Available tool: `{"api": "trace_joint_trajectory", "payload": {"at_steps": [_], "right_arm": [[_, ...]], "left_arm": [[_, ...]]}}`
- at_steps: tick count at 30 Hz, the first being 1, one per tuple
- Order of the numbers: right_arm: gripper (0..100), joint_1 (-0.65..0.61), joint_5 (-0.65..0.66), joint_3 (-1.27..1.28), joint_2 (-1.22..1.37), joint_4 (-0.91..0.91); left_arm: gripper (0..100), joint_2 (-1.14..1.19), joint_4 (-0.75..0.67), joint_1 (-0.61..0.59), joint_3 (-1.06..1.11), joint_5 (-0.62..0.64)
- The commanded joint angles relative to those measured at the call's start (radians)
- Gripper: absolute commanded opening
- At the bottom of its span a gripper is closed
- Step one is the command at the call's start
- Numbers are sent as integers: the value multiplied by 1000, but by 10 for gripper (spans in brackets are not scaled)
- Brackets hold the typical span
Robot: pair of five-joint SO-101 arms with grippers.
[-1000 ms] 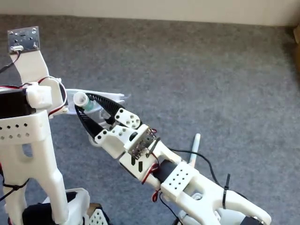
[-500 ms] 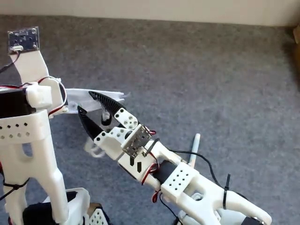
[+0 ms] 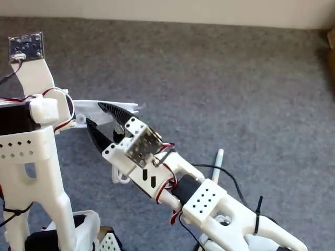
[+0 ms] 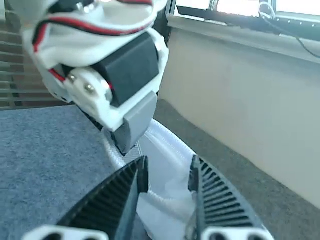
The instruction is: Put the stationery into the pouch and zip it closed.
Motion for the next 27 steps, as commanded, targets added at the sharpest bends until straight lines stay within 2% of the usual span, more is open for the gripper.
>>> {"api": "trace_joint_trajectory", "payload": {"at_steps": [1,8,12,15,27], "right_arm": [[131,27,5,-84,-67,165],[131,24,2,-252,-162,493],[131,36,-97,-361,-202,676],[131,90,-143,-417,-232,797],[133,268,-345,-363,-395,1017]], "left_arm": [[8,19,-18,16,8,9],[9,18,-18,15,7,9],[9,18,-18,15,13,9],[9,18,-18,15,13,9],[8,18,-18,15,15,9]]}}
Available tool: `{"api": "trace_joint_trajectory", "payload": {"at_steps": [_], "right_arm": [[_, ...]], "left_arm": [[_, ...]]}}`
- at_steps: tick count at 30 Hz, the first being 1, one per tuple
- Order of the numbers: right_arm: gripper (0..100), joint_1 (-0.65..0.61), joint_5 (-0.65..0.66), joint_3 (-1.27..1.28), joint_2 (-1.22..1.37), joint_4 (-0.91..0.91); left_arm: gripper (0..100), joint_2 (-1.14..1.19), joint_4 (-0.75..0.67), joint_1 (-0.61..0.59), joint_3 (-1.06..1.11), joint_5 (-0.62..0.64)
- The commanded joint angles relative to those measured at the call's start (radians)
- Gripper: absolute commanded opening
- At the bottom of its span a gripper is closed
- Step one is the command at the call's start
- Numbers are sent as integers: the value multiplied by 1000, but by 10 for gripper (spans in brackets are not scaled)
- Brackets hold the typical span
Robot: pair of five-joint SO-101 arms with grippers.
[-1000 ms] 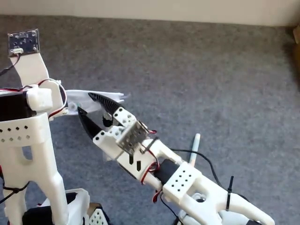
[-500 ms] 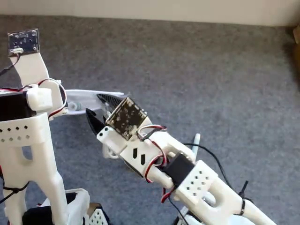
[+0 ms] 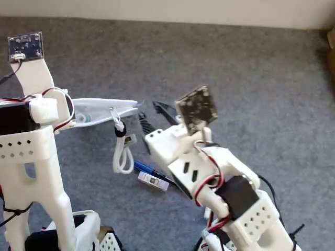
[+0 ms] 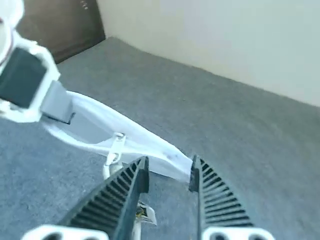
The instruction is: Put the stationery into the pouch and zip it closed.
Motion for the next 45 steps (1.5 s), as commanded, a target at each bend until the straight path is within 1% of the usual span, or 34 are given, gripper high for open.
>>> {"api": "trace_joint_trajectory", "payload": {"at_steps": [1,4,10,15,21,30,33,35,36,39,41,45], "right_arm": [[133,56,-68,19,-64,38],[134,107,-94,50,-74,68],[131,206,-95,99,-73,120],[131,226,-95,153,-71,119],[130,374,-95,148,-71,120],[130,486,-95,148,-56,120],[130,510,-95,147,45,160],[130,512,-95,93,147,213],[130,512,-112,54,202,251],[130,513,-250,-58,367,340],[130,513,-324,-113,466,364],[130,515,-344,-140,627,331]], "left_arm": [[8,18,-17,15,15,9],[8,18,-17,15,15,9],[7,18,-17,15,15,9],[7,18,-17,15,15,9],[7,18,-17,15,15,9],[7,18,-17,15,15,9],[7,18,-26,15,18,11],[7,18,-49,15,36,11],[7,18,-63,15,50,11],[7,18,-92,15,81,11],[7,18,-92,15,84,11],[7,18,-92,15,84,11]]}}
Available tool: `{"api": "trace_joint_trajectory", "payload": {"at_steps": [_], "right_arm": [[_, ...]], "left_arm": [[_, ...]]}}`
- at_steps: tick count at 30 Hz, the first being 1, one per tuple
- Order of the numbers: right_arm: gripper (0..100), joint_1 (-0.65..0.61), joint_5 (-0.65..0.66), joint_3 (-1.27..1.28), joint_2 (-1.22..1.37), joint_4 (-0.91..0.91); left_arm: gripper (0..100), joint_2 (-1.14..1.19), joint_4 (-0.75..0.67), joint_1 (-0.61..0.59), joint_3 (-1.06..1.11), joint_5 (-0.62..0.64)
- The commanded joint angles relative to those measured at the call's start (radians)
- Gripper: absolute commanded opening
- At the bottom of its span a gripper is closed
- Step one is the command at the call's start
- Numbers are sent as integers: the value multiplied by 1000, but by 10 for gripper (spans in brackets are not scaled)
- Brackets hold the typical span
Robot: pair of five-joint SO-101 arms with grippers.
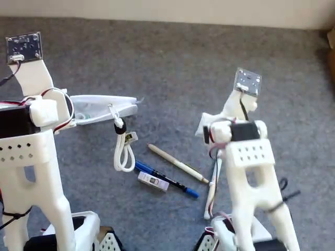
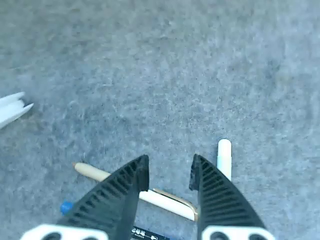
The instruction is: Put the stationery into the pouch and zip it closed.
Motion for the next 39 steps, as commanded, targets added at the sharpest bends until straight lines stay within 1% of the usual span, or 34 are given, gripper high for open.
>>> {"api": "trace_joint_trajectory", "payload": {"at_steps": [1,9,14,21,25,33,35,38,39], "right_arm": [[130,13,-23,-58,116,-22],[130,101,-18,-61,294,-25],[130,104,100,-54,378,-28],[130,105,104,-67,533,-36],[130,116,104,-125,602,-82],[128,139,106,-191,667,-85],[94,139,106,-191,665,-85],[9,139,107,-191,665,-85],[2,139,112,-191,665,-82]], "left_arm": [[7,19,-14,15,24,11],[8,19,-14,19,27,11],[8,19,-14,19,27,34],[9,19,-14,19,28,37],[9,19,-14,18,28,37],[9,19,-14,16,28,37],[9,19,-14,16,28,37],[10,19,-14,16,28,37],[10,19,-14,16,28,37]]}}
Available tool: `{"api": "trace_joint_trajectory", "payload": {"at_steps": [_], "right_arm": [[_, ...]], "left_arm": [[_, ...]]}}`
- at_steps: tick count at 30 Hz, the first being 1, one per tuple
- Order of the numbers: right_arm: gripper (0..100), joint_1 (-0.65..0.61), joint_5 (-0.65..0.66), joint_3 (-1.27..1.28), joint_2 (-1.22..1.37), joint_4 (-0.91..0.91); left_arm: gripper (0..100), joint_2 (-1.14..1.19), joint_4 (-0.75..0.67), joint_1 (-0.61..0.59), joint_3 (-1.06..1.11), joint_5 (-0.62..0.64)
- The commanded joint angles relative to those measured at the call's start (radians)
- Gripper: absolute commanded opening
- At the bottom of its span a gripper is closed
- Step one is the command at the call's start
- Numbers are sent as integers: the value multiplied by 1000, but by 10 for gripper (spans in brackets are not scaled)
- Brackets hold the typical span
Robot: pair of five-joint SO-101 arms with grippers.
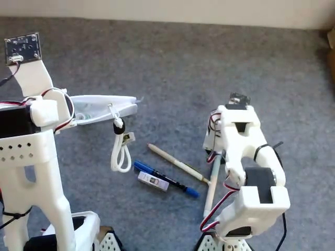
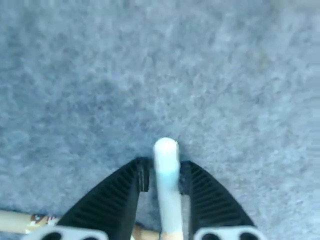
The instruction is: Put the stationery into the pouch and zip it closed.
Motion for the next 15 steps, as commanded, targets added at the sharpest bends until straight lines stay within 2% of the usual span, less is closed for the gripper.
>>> {"api": "trace_joint_trajectory", "payload": {"at_steps": [1,4,8,15], "right_arm": [[6,4,40,-67,-5,-31],[7,4,98,-67,-5,-31],[5,4,103,-68,-27,-31],[5,-4,104,-58,-255,-31]], "left_arm": [[10,19,-11,16,19,11],[10,19,-11,16,21,11],[10,19,-11,16,21,11],[10,19,-11,16,21,11]]}}
